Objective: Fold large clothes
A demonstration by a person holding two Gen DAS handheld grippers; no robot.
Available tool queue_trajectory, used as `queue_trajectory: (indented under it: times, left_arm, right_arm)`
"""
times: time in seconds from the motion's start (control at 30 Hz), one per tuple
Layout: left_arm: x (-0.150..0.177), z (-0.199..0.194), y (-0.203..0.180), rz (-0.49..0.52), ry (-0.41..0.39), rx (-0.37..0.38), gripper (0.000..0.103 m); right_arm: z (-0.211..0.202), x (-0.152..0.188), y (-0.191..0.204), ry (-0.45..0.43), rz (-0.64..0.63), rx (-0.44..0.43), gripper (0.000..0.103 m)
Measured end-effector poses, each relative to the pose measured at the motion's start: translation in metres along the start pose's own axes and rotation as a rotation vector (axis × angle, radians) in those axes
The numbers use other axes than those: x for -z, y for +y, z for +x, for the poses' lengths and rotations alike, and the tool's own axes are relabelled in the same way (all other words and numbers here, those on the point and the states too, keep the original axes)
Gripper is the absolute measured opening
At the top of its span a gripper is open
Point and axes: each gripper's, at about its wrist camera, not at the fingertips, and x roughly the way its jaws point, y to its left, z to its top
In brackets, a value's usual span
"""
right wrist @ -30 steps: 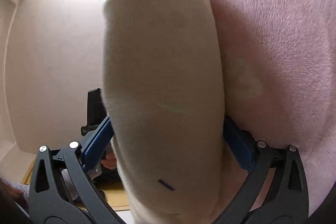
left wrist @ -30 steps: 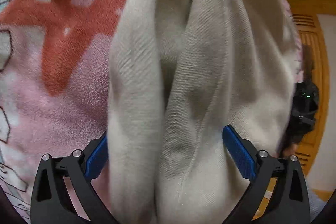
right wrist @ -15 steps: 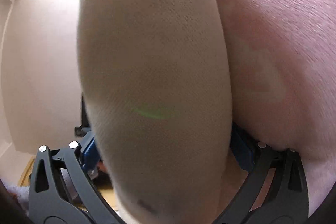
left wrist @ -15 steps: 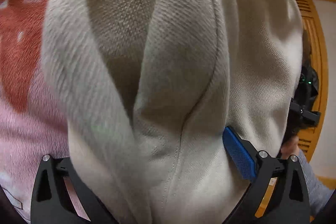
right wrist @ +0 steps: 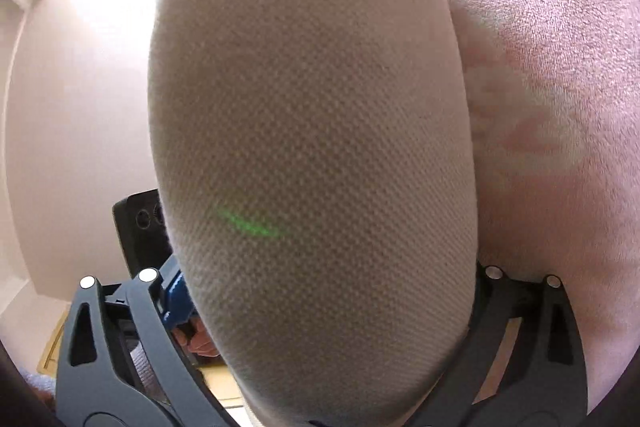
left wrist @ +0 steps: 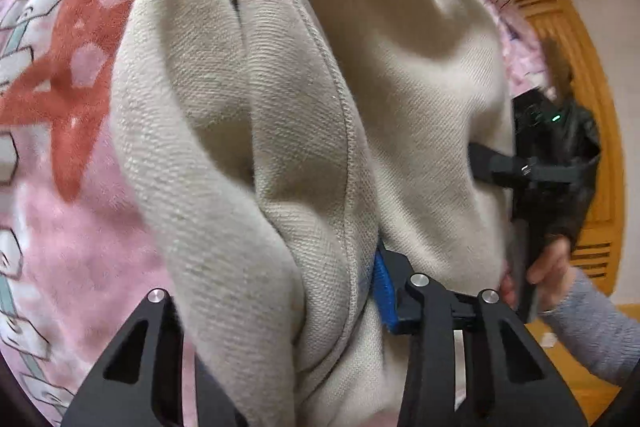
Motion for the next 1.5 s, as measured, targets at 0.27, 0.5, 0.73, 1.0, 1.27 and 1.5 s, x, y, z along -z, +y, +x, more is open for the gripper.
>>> queue_trajectory:
  times: [0.27, 0.5, 0.73, 1.0, 1.27, 1.5]
  left_arm:
    - [0.034, -0.062, -0.032, 0.028, -0.044, 0.065, 0.036]
    - [0.118, -0.162, -0.09, -0.014, -0.095, 0.127, 0.035]
    - [0.2, -0.252, -0.173, -0.056, -0.173, -0.04, 0.037]
    - [0.248, -0.379, -0.211, -0.167, -0.393, -0.216, 0.037]
    - [0.309, -0.517, -0.108, -0.348, -0.694, -0.324, 0.037]
    - [0.334, -0.565, 0.057, -0.484, -0.769, -0.404, 0.037]
  right_arm:
    - [-0.012, 0.045, 0.041, 0.039, 0.045, -0.142, 0.091]
    - [-0.055, 0.128, 0.112, 0.076, 0.102, -0.222, 0.091]
    - [-0.061, 0.239, 0.205, 0.256, -0.001, -0.27, 0.091]
    - [-0.014, 0.245, 0.365, 0.468, -0.299, -0.282, 0.091]
    - [0.158, 0.239, 0.509, 0.678, -0.46, -0.277, 0.091]
    - [0.376, 0.256, 0.554, 0.875, -0.55, -0.247, 0.091]
